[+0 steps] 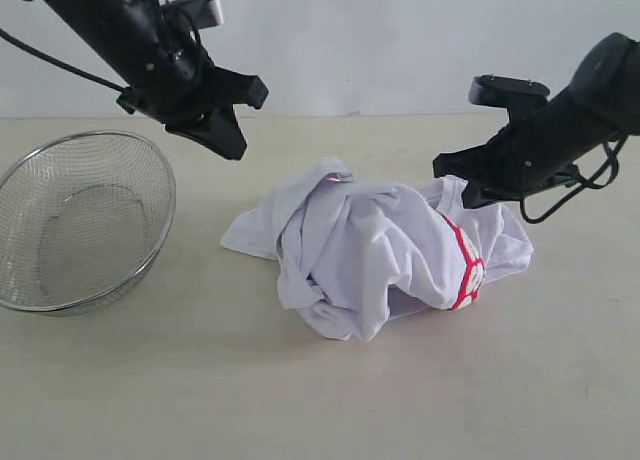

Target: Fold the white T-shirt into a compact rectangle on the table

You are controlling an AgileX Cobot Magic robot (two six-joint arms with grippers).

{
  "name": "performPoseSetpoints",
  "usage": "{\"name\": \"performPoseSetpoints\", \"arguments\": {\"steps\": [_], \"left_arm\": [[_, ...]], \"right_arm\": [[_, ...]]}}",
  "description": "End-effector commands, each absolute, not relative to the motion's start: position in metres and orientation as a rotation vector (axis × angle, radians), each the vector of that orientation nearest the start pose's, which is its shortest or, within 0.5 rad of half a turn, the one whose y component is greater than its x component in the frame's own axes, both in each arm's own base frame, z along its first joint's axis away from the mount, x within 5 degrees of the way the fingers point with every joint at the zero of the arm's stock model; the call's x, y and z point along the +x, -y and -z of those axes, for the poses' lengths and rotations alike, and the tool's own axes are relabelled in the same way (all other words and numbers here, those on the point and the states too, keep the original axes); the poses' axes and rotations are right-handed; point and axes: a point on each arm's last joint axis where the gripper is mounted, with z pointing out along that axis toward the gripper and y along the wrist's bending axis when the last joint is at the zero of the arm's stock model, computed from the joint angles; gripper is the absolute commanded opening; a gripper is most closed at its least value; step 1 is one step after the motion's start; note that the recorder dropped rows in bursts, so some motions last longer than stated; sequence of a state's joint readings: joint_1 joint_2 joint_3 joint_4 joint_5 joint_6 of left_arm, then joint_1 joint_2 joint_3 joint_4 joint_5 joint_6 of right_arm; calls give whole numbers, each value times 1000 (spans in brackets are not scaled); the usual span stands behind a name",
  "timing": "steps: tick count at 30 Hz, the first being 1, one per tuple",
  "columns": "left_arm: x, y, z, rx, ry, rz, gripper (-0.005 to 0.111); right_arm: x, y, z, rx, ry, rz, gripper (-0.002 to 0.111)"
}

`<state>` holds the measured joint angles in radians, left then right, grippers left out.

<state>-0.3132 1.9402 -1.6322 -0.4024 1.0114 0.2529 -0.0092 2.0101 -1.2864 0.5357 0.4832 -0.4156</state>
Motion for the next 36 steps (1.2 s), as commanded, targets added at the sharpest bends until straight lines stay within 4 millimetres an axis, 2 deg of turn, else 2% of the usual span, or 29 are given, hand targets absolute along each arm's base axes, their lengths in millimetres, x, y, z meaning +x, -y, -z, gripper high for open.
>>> {"name": "performPoseSetpoints", "arguments": {"steps": [1,14,23,29,31,33,36], "left_arm": [[378,157,-280,570,-2684,542,5],[362,153,-302,604,-2688,566,5],[335,146,-341,650,-2640,575,5],[317,143,-363,653,-2616,589,5],[311,141,-361,652,-2624,590,5],[307,139,-347,641,-2664,582,5],[310,138,-326,593,-2667,570,5]], "right_arm": [[431,-16,-143,13,-2632,-349,0],[453,-17,-114,9,-2674,-373,0],[477,-16,-97,14,-2665,-363,0],[508,-12,-94,58,-2657,-328,0],[524,-12,-103,87,-2659,-356,0],[535,-12,-132,106,-2622,-396,0],[536,-8,-169,95,-2591,-420,0]]}}
